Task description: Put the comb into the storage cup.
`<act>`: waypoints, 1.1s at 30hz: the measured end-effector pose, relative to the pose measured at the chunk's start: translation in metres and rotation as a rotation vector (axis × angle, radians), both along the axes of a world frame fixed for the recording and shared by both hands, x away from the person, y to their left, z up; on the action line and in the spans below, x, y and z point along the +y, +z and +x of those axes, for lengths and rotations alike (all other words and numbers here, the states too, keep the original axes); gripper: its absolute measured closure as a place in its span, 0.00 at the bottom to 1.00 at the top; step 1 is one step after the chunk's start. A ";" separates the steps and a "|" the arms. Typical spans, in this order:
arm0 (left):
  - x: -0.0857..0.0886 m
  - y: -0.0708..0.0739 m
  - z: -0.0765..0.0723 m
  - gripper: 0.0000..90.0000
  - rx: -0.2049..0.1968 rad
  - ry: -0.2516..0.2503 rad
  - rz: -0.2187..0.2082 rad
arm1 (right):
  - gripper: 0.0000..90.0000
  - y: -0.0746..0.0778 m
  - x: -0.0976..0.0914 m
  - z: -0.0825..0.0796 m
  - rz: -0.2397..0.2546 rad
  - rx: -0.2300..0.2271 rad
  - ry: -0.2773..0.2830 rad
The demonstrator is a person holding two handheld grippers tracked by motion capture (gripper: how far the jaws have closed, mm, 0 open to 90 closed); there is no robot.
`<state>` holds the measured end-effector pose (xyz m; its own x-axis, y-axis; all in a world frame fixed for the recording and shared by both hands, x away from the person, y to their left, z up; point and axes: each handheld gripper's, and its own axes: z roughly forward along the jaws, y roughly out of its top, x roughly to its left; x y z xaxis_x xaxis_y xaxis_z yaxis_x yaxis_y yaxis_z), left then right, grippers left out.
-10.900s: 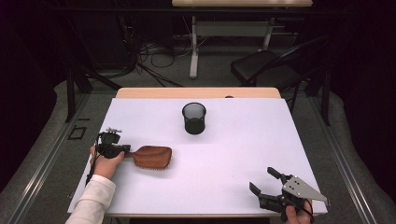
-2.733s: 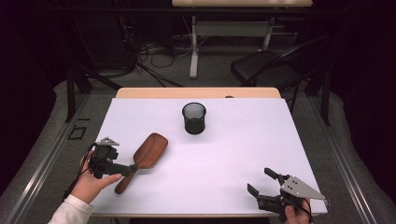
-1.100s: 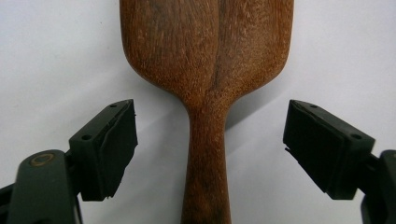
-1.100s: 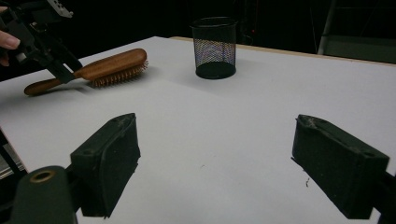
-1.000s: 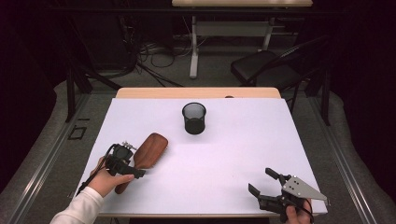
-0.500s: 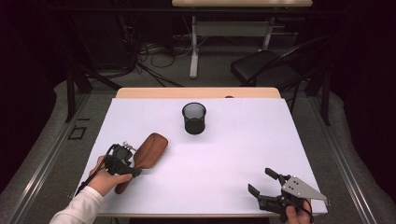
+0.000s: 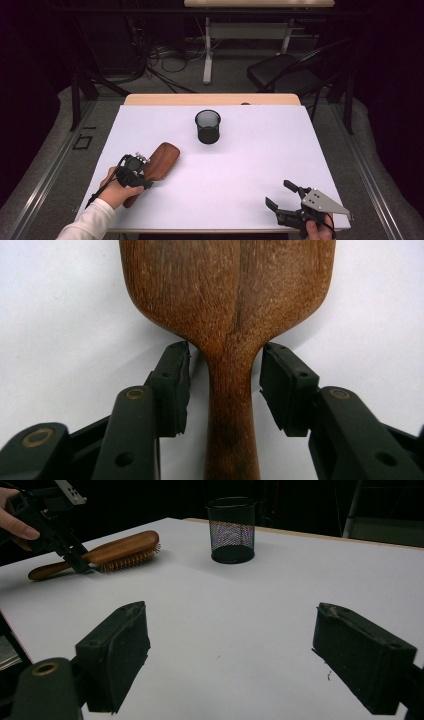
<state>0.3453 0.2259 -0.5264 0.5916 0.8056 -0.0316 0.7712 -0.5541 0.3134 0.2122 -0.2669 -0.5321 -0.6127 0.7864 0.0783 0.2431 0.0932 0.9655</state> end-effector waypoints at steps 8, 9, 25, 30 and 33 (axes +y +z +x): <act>-0.004 -0.001 0.000 0.71 0.011 0.001 0.018 | 0.16 0.000 0.000 0.000 0.001 0.000 0.002; -0.004 -0.001 0.000 0.71 0.010 0.004 0.016 | 0.16 0.000 0.000 0.000 0.001 0.000 0.002; -0.003 -0.002 0.003 0.77 0.023 0.017 0.014 | 0.16 0.000 0.000 0.000 -0.001 0.002 0.005; -0.003 -0.002 0.003 0.78 0.030 0.031 0.009 | 0.16 0.000 0.000 0.001 0.002 0.000 0.004; -0.003 -0.002 0.003 0.78 0.035 0.031 0.011 | 0.16 0.000 0.000 0.000 0.001 0.000 0.004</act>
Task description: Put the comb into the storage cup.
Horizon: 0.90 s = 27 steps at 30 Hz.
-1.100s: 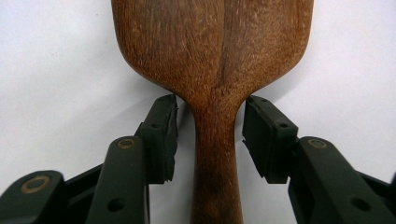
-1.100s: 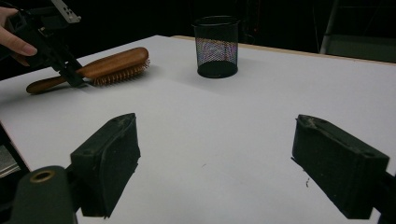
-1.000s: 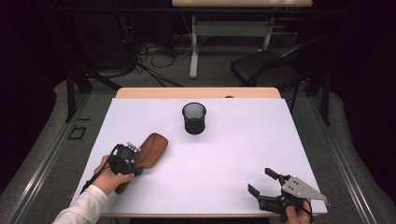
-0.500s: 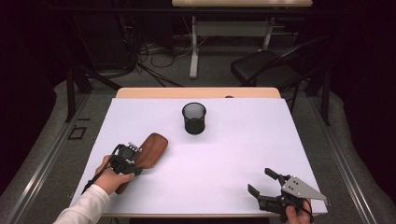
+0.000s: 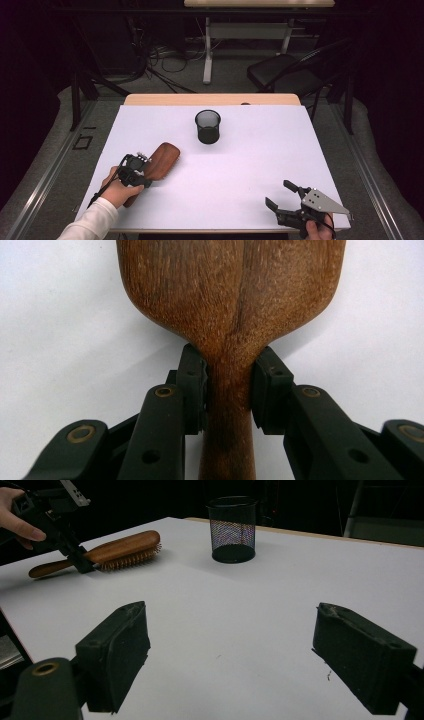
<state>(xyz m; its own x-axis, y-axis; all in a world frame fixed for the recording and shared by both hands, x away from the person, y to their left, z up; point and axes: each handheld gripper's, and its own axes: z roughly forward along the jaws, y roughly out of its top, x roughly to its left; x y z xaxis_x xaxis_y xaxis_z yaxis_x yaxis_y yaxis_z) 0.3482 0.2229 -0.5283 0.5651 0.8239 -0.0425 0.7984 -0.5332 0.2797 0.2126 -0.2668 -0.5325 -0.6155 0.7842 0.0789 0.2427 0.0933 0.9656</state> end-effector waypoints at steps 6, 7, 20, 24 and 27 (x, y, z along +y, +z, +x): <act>0.000 0.000 -0.001 0.79 -0.005 0.003 0.006 | 0.16 0.000 0.000 0.000 0.002 0.000 -0.002; 0.000 0.000 -0.001 0.79 -0.002 0.006 0.004 | 0.16 0.000 0.000 0.000 0.001 0.000 -0.002; 0.001 0.000 -0.003 0.80 0.000 0.019 -0.020 | 0.16 0.000 0.000 0.000 0.000 -0.001 -0.003; 0.003 0.000 -0.003 0.80 -0.009 0.020 -0.030 | 0.16 0.000 0.000 0.000 -0.002 0.000 -0.002; 0.004 0.000 -0.004 0.81 -0.012 0.019 -0.038 | 0.16 0.000 0.000 -0.001 -0.003 -0.002 -0.003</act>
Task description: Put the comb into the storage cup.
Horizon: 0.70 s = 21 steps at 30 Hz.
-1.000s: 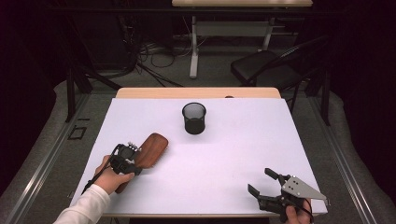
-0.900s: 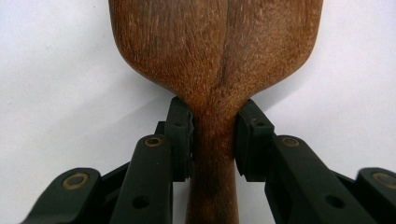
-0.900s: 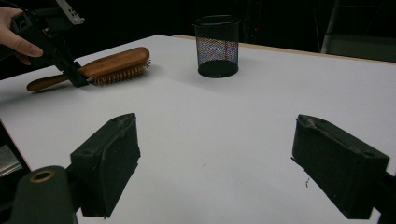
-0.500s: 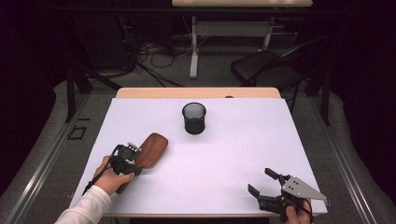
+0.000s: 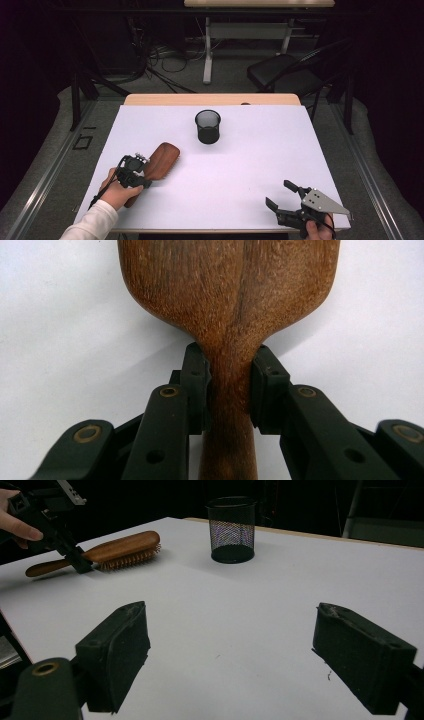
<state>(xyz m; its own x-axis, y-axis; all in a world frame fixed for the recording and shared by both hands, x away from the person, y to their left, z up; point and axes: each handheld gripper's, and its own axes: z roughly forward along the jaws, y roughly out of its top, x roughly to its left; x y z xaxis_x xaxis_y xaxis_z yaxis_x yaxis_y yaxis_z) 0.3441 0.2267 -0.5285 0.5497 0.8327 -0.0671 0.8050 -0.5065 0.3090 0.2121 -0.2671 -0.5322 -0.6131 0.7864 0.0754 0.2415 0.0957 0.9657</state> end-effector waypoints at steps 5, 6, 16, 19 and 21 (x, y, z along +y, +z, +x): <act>0.002 0.000 -0.001 0.81 -0.003 0.019 -0.026 | 0.16 0.000 0.000 0.000 0.000 0.001 -0.001; 0.002 0.000 -0.002 0.81 -0.007 0.018 -0.028 | 0.16 0.000 0.000 0.000 0.000 0.001 -0.001; 0.008 -0.002 -0.006 0.81 -0.035 0.033 -0.086 | 0.16 0.000 0.000 0.000 -0.001 0.002 -0.003; 0.010 -0.003 -0.008 0.81 -0.037 0.044 -0.105 | 0.16 0.000 0.000 0.000 -0.002 0.003 -0.002; 0.011 -0.003 -0.008 0.81 -0.041 0.046 -0.111 | 0.16 0.000 0.000 0.000 -0.001 0.003 -0.003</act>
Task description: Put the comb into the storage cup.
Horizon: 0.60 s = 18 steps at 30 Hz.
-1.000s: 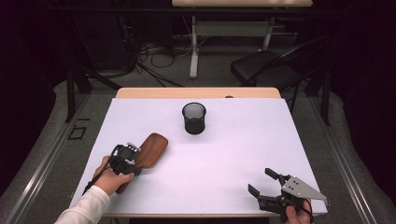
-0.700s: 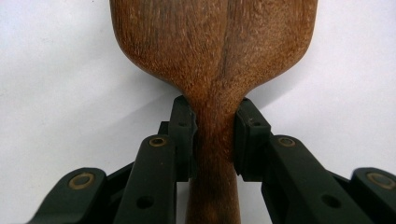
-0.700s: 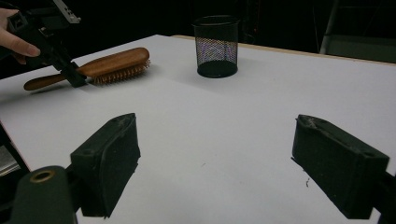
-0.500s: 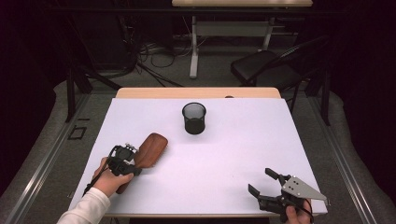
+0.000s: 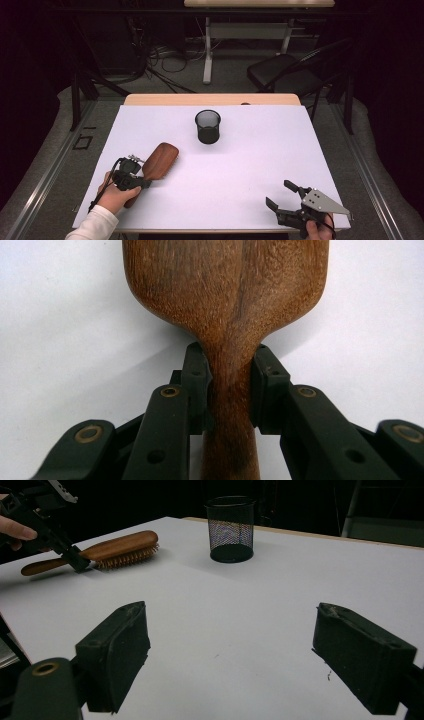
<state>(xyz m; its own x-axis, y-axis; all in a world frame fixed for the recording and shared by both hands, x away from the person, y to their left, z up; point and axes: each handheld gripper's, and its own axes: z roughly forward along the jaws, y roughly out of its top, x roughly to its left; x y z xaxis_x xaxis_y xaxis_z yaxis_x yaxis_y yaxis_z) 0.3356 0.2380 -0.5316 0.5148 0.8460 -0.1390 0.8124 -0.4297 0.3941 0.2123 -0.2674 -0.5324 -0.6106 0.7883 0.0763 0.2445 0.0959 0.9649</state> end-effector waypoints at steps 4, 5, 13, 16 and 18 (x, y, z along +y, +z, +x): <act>0.002 0.000 -0.002 0.81 -0.003 0.007 -0.015 | 0.16 0.000 0.000 0.000 -0.001 0.000 0.000; 0.003 0.000 -0.002 0.81 -0.004 0.008 -0.018 | 0.16 0.000 0.000 0.000 -0.001 0.000 0.000; 0.009 0.000 -0.004 0.81 -0.020 0.036 -0.064 | 0.16 0.000 0.000 0.000 -0.003 0.001 -0.002; 0.009 0.000 -0.005 0.81 -0.030 0.039 -0.074 | 0.16 0.000 0.000 0.000 -0.003 0.001 -0.002; 0.009 0.001 -0.006 0.81 -0.044 0.045 -0.079 | 0.16 0.000 0.000 0.000 -0.003 0.000 -0.002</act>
<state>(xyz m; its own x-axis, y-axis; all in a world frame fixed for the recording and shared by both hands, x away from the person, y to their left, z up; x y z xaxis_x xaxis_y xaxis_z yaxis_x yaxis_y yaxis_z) 0.3296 0.2475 -0.5311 0.4836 0.8557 -0.1844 0.8115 -0.3593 0.4608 0.2122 -0.2676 -0.5324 -0.6093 0.7894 0.0746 0.2451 0.0981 0.9645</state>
